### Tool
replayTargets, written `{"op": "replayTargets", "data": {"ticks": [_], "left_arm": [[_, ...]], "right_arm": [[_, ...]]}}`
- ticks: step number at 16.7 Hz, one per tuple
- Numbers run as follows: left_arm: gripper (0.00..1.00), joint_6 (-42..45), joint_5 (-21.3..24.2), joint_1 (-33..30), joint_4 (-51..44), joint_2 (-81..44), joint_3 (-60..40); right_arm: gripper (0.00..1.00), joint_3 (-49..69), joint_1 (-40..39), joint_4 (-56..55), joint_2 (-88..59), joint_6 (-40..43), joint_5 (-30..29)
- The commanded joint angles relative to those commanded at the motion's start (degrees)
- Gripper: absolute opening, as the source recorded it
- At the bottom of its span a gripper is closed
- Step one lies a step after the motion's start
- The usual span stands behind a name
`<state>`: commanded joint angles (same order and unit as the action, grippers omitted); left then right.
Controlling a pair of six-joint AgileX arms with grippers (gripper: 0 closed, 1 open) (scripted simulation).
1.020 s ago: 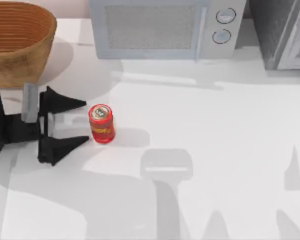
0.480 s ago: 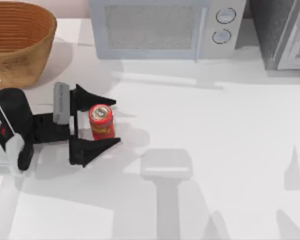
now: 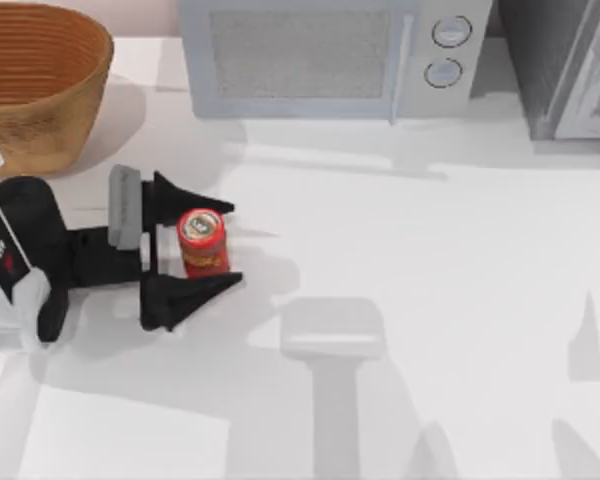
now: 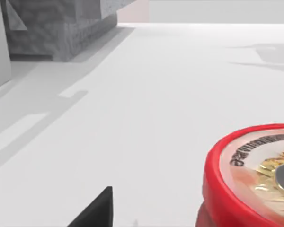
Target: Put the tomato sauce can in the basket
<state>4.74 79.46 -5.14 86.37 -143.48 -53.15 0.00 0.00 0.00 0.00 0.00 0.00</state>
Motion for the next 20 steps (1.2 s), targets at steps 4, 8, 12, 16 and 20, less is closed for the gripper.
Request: {"op": "replayTargets", "data": {"ticks": [4, 8, 12, 16, 20], "left_arm": [[0.47, 0.0, 0.0, 0.0, 0.0, 0.0, 0.0], [0.17, 0.0, 0.0, 0.0, 0.0, 0.0, 0.0], [0.0, 0.0, 0.0, 0.0, 0.0, 0.0, 0.0], [0.0, 0.0, 0.0, 0.0, 0.0, 0.0, 0.0], [0.0, 0.1, 0.0, 0.2, -0.1, 0.1, 0.0]], "right_arm": [[1.0, 0.0, 0.0, 0.0, 0.0, 0.0, 0.0], [1.0, 0.0, 0.0, 0.0, 0.0, 0.0, 0.0], [1.0, 0.0, 0.0, 0.0, 0.0, 0.0, 0.0], [1.0, 0.0, 0.0, 0.0, 0.0, 0.0, 0.0], [1.0, 0.0, 0.0, 0.0, 0.0, 0.0, 0.0]]}}
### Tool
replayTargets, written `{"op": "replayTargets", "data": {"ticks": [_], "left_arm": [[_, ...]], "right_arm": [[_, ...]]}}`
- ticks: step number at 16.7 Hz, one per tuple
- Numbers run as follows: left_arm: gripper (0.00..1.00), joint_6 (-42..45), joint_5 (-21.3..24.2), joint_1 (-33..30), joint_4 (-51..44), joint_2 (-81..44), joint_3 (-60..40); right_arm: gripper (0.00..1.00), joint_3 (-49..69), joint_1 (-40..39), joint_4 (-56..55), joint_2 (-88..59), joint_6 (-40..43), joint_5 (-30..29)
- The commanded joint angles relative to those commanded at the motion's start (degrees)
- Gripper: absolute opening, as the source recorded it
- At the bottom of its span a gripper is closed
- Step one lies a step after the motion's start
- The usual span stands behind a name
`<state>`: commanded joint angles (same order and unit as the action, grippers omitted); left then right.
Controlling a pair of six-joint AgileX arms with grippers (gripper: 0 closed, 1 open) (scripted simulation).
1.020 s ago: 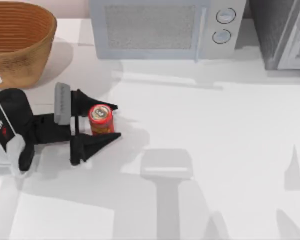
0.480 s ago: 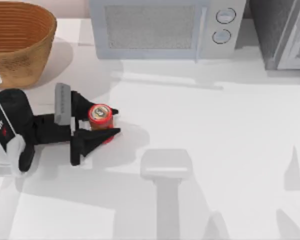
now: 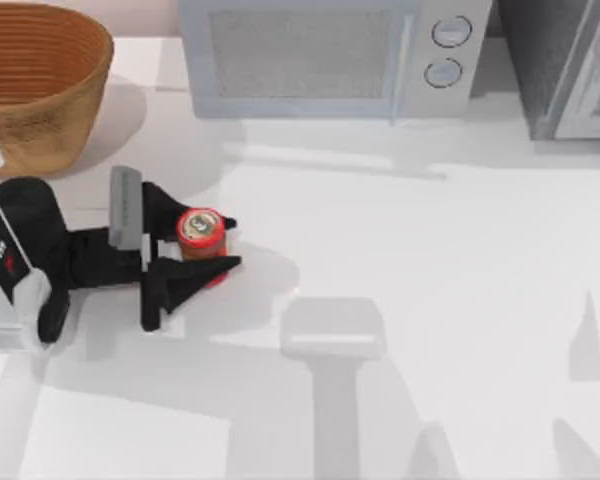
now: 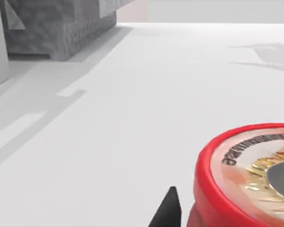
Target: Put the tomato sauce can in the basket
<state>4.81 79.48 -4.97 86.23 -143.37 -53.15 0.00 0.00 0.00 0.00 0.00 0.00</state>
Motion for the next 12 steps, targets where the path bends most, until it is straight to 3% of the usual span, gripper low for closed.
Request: {"op": "replayTargets", "data": {"ticks": [4, 12], "left_arm": [[0.0, 1.4, 1.1, 1.3, -6.1, 4.4, -3.6], [0.0, 5.2, 3.6, 6.9, -30.8, 20.8, -13.4]], "right_arm": [[1.0, 0.0, 0.0, 0.0, 0.0, 0.0, 0.0], [1.0, 0.0, 0.0, 0.0, 0.0, 0.0, 0.0]]}}
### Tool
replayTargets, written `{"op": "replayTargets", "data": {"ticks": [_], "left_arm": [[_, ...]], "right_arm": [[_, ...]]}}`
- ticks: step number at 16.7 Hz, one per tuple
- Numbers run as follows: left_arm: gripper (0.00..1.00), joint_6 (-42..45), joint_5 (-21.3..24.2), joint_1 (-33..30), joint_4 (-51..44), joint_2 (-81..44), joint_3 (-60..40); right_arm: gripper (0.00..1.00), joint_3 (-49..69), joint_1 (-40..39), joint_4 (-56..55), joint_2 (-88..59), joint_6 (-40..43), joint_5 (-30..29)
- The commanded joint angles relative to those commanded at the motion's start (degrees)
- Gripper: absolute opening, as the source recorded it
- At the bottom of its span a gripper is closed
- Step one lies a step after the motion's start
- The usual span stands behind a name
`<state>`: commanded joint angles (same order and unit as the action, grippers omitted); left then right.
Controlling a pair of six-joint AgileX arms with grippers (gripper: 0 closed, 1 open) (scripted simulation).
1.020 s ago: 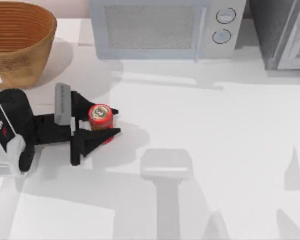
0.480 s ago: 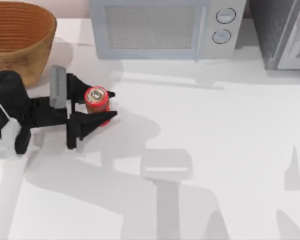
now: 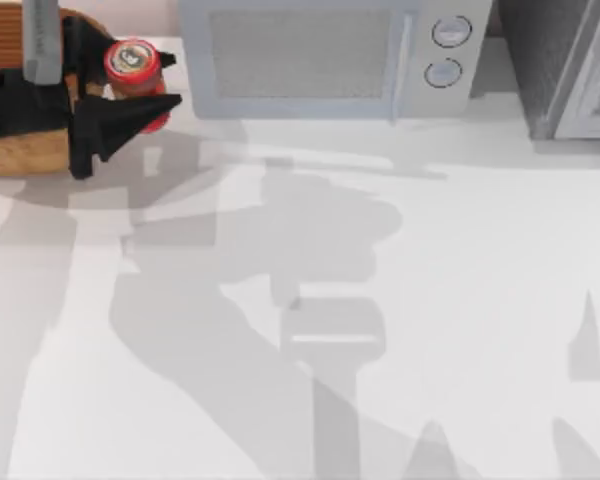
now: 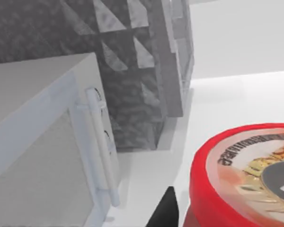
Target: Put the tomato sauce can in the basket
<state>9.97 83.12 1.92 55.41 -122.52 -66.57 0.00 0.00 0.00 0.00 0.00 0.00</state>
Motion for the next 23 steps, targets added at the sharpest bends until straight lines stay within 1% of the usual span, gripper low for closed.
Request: {"op": "replayTargets", "data": {"ticks": [3, 5, 10, 12, 14, 19, 23], "left_arm": [[0.0, -0.4, -0.3, 4.3, -6.3, 2.8, -2.7], [0.0, -1.7, -1.3, 8.2, -10.3, 3.6, -4.8], [0.0, -6.2, -6.7, 19.9, -19.7, 4.2, -12.0], [0.0, -7.0, -8.6, 23.0, -21.6, 4.6, -14.3], [0.0, -7.1, -9.2, 24.0, -22.2, 4.8, -15.1], [0.0, -7.0, -9.4, 23.6, -21.9, 4.4, -15.0], [0.0, -7.7, -13.5, 19.6, -20.0, 0.6, -17.5]], "right_arm": [[1.0, 0.0, 0.0, 0.0, 0.0, 0.0, 0.0], [1.0, 0.0, 0.0, 0.0, 0.0, 0.0, 0.0], [1.0, 0.0, 0.0, 0.0, 0.0, 0.0, 0.0], [1.0, 0.0, 0.0, 0.0, 0.0, 0.0, 0.0], [1.0, 0.0, 0.0, 0.0, 0.0, 0.0, 0.0], [1.0, 0.0, 0.0, 0.0, 0.0, 0.0, 0.0], [1.0, 0.0, 0.0, 0.0, 0.0, 0.0, 0.0]]}}
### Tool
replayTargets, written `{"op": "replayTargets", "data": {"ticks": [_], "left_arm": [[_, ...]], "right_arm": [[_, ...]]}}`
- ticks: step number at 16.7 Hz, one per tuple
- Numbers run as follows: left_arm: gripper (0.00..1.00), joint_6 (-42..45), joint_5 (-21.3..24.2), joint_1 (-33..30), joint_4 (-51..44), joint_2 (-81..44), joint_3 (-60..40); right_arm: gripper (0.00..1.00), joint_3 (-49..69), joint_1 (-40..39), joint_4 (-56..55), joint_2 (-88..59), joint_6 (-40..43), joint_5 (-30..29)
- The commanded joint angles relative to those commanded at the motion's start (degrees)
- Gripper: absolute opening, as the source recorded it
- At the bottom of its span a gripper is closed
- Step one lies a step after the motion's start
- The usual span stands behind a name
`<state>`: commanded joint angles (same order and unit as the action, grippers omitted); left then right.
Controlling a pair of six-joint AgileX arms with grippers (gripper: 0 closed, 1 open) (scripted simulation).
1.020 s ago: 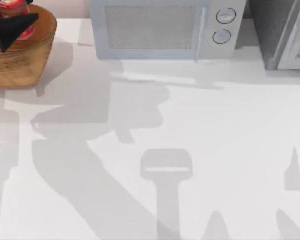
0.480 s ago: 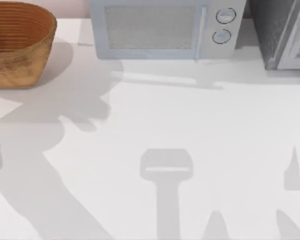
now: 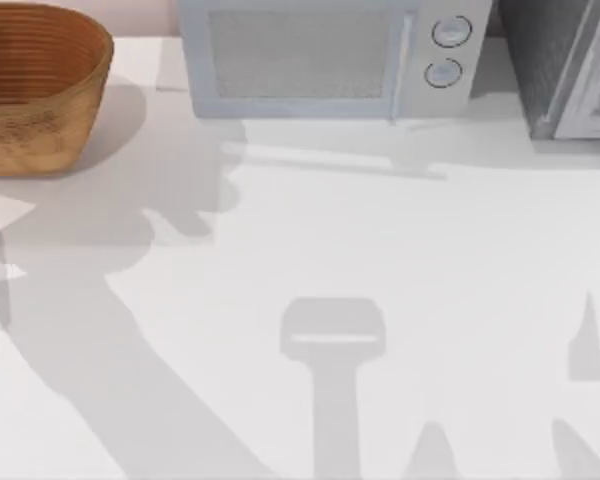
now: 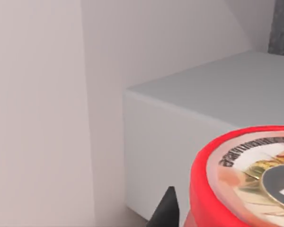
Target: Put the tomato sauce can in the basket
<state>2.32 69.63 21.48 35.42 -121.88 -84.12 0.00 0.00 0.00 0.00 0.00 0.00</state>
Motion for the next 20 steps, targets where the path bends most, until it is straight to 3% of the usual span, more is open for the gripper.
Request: {"op": "replayTargets", "data": {"ticks": [6, 19, 20], "left_arm": [[0.0, -0.4, -2.7, -2.6, 1.2, -2.3, -1.5], [0.98, -0.4, -2.7, -2.6, 1.2, -2.3, -1.5], [1.0, -0.4, -2.7, -2.6, 1.2, -2.3, -1.5]], "right_arm": [[1.0, 0.0, 0.0, 0.0, 0.0, 0.0, 0.0], [1.0, 0.0, 0.0, 0.0, 0.0, 0.0, 0.0], [1.0, 0.0, 0.0, 0.0, 0.0, 0.0, 0.0]]}}
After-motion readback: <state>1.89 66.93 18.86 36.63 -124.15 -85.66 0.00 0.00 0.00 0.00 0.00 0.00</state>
